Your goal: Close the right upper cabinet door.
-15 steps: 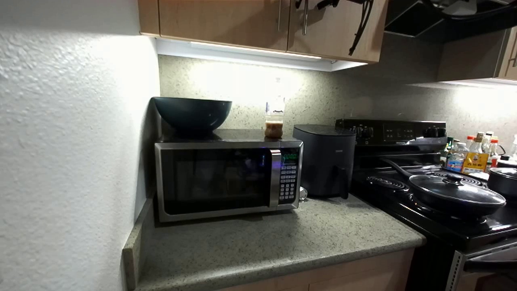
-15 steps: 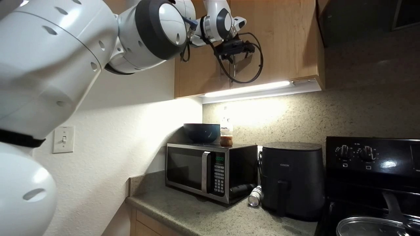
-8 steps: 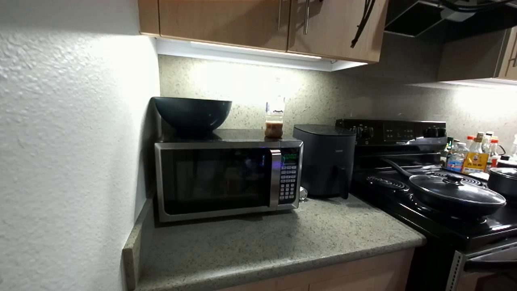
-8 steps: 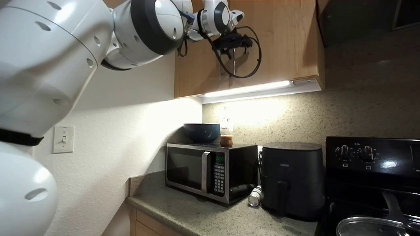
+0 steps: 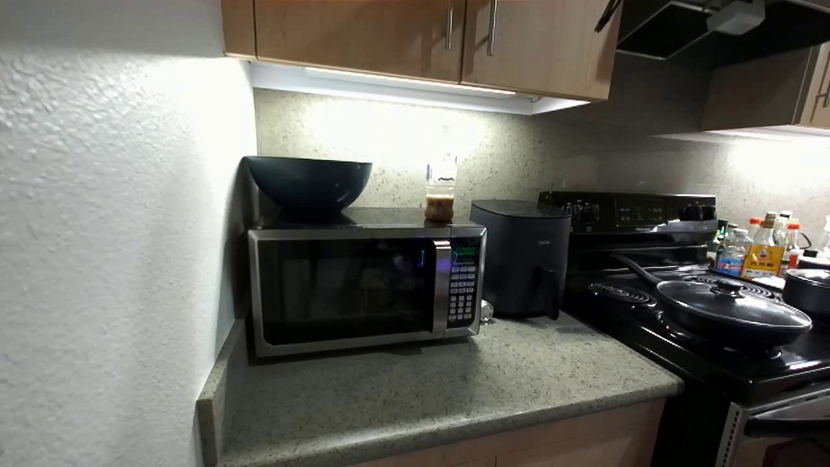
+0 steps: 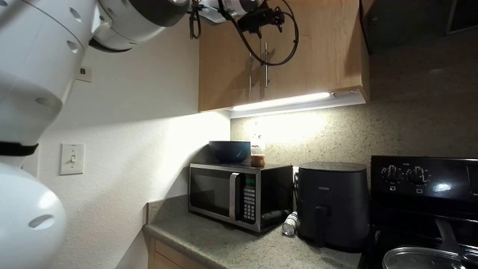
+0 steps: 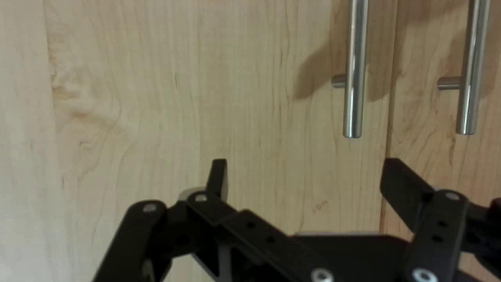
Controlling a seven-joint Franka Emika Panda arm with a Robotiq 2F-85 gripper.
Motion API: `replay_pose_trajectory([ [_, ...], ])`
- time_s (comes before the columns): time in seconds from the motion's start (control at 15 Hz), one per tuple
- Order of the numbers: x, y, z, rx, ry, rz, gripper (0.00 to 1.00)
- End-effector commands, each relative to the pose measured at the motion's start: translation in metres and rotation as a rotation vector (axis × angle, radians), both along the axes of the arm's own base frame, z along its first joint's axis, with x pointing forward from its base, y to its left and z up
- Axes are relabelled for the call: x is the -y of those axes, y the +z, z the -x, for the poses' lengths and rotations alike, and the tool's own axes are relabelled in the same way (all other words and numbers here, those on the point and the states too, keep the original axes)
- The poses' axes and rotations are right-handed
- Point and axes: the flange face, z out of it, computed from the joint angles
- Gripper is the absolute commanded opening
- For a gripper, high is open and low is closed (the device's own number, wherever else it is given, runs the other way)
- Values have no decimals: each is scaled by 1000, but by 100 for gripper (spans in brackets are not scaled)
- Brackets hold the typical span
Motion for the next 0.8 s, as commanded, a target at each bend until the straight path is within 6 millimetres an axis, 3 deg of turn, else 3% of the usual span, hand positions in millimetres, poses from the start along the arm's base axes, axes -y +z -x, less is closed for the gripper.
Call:
replay_pose_trajectory([
  [0.0, 1, 0, 2, -2, 0, -2, 100],
  [0.13, 2, -3, 4, -25, 1, 6, 100],
  [0.67, 31, -13, 41, -154, -76, -25, 100],
  [0.73, 26, -6, 27, -124, -52, -13, 100],
])
